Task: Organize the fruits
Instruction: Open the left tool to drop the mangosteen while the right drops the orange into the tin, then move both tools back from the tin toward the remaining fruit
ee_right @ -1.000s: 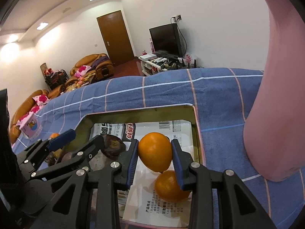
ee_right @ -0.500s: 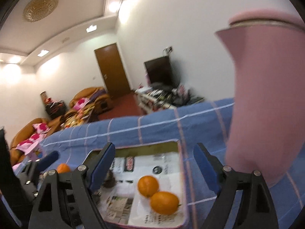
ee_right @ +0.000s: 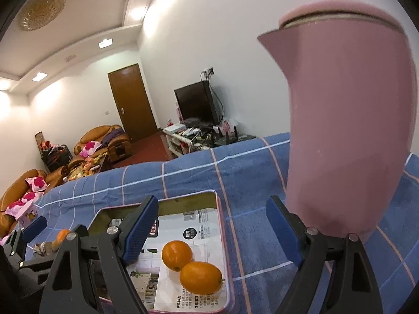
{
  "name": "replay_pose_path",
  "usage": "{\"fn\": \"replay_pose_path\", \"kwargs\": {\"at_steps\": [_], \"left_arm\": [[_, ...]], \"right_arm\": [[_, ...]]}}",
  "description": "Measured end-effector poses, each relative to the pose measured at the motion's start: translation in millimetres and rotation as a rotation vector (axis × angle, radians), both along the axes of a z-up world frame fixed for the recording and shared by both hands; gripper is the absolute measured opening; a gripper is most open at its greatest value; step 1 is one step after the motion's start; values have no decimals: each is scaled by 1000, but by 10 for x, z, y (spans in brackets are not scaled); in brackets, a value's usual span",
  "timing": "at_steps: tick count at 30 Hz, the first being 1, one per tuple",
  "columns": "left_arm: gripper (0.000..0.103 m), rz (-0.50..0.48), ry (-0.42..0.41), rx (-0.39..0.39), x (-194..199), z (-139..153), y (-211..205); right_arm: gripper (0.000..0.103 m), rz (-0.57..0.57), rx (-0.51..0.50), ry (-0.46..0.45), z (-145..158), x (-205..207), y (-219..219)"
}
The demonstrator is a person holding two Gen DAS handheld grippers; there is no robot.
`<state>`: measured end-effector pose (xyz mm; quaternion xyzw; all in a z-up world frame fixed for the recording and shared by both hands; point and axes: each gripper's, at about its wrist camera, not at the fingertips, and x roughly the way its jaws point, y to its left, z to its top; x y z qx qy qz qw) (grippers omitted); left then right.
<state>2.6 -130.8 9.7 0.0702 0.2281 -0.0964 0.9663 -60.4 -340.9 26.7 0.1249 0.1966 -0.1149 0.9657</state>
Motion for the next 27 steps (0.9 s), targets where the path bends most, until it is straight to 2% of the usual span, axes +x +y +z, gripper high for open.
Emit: {"fn": "replay_pose_path", "kwargs": {"at_steps": [7, 27], "left_arm": [[103, 14, 6, -22, -51, 8, 185], [103, 53, 17, -19, -98, -8, 741]], "right_arm": [[85, -32, 10, -3, -2, -118, 170], [85, 32, 32, 23, -49, -169, 854]]}}
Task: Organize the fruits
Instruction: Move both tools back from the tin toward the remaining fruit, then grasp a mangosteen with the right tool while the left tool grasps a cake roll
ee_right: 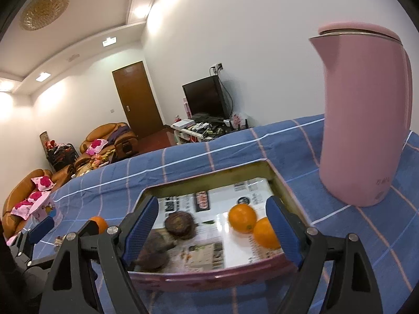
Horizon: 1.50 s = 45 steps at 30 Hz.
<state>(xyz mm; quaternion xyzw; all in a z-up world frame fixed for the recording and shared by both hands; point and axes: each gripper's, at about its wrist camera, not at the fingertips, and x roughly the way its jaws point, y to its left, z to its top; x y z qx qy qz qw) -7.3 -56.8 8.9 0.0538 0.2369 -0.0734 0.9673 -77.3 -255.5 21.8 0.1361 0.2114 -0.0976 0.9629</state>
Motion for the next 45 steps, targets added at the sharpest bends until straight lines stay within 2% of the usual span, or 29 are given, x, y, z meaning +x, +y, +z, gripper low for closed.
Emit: {"fn": "replay_pose_path", "kwargs": {"at_steps": [24, 29, 35, 38, 40, 41, 45], "left_arm": [[103, 79, 42, -13, 121, -63, 758], [103, 130, 54, 48, 248, -94, 994], [103, 206, 108, 58, 428, -162, 1394], [103, 227, 137, 62, 505, -194, 1555], [103, 240, 148, 62, 533, -206, 1641], [103, 248, 158, 58, 552, -212, 1699], [103, 238, 194, 11, 587, -204, 1859]], "right_arm": [[85, 93, -62, 1, 9, 91, 744], [85, 95, -104, 23, 3, 156, 892], [85, 181, -175, 39, -1, 238, 1177], [83, 249, -225, 84, -44, 357, 1404], [73, 289, -242, 115, -82, 435, 1525], [72, 312, -249, 139, -110, 484, 1589], [66, 360, -262, 246, -237, 695, 1776]]}}
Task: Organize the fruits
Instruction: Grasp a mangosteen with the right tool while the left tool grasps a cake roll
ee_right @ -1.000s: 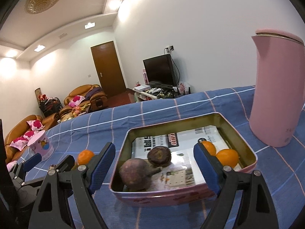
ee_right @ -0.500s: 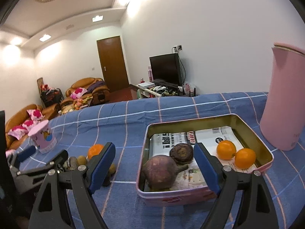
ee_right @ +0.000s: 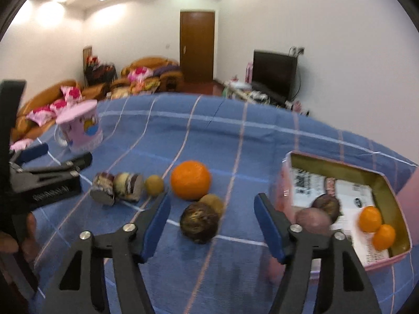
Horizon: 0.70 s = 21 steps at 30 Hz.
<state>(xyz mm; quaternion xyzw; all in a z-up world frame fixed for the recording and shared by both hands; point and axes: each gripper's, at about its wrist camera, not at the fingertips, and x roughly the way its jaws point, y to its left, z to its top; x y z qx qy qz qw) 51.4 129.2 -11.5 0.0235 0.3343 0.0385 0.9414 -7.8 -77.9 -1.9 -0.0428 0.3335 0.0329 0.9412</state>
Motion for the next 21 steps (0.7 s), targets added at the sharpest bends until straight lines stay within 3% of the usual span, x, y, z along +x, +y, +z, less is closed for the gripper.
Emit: {"fn": "replay_pose_path", "kwargs": {"at_steps": [5, 8, 10, 13, 16, 21], "left_arm": [[103, -82, 27, -54, -30, 11, -18], [103, -159, 57, -35, -38, -32, -164], [103, -212, 88, -20, -33, -81, -270], [103, -243, 112, -6, -26, -128, -363], [100, -226, 117, 14, -7, -159, -399], [86, -248, 160, -47, 62, -211, -370]], "right_arm": [[65, 5, -43, 116, -163, 195, 131], [64, 14, -109, 164, -244, 254, 241], [54, 30, -109, 197, -291, 288, 270], [39, 15, -64, 204, -288, 264, 189], [39, 17, -2, 198, -269, 189, 104], [39, 52, 81, 57, -59, -136, 9]]}}
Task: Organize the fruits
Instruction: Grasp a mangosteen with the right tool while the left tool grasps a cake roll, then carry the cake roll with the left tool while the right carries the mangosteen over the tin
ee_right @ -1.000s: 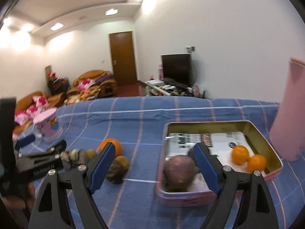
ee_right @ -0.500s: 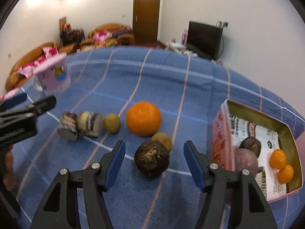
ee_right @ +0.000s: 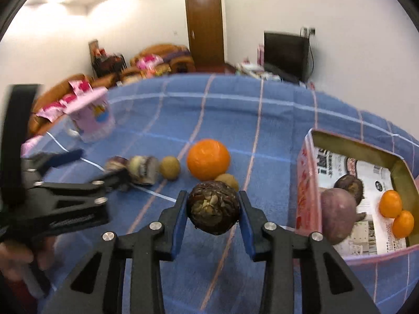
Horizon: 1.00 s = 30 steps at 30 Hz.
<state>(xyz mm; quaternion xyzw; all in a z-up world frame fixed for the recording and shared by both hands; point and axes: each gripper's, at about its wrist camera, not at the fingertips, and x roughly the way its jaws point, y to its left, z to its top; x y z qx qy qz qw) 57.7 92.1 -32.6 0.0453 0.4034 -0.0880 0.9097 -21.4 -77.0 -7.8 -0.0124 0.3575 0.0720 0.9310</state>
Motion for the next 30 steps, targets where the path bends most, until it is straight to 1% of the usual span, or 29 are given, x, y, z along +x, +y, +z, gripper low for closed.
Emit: {"fn": "replay_pose_path", "kwargs": {"at_steps": [2, 3, 4, 5, 7, 10, 14, 15, 16, 17, 18, 21, 23, 25, 27, 29, 30], "left_arm": [[81, -6, 35, -17, 39, -39, 4], [76, -3, 49, -29, 59, -63, 26], [74, 13, 71, -47, 90, -87, 62], [74, 29, 85, -66, 113, -104, 98], [74, 59, 80, -83, 120, -102, 149], [73, 88, 78, -79, 133, -105, 160], [72, 100, 81, -73, 197, -121, 122], [69, 102, 80, -66, 203, -122, 110], [57, 101, 74, -61, 193, -114, 100], [51, 94, 70, -67, 191, -108, 98], [37, 86, 66, -76, 182, -100, 101], [36, 111, 51, -100, 148, -80, 165], [36, 140, 24, -121, 108, -44, 243], [35, 169, -27, -129, 34, 11, 278], [35, 183, -102, -137, -65, 106, 291], [35, 179, -182, -142, -177, 185, 230], [35, 174, -209, -142, -225, 213, 188]], "right_arm": [[39, 7, 10, -27, 36, -95, -11], [39, 8, 18, -32, 41, -119, -26], [39, 7, 26, -34, 41, -127, -44], [39, 5, 38, -29, 38, -134, -64], [39, -1, 56, -19, 35, -124, -101], [39, -10, 81, -4, 26, -104, -145], [39, -9, 93, 7, 16, -90, -149], [39, -8, 92, 5, 15, -80, -145], [39, -8, 88, 1, 21, -87, -140], [39, -9, 85, -2, 23, -93, -135], [39, -10, 82, -5, 23, -93, -130], [39, -10, 93, -13, 34, -104, -141], [39, -5, 108, -24, 52, -108, -161], [39, -1, 116, -47, 80, -130, -168], [39, 1, 115, -83, 125, -162, -176], [39, -7, 97, -130, 184, -204, -179], [39, -10, 91, -146, 200, -217, -179]]}}
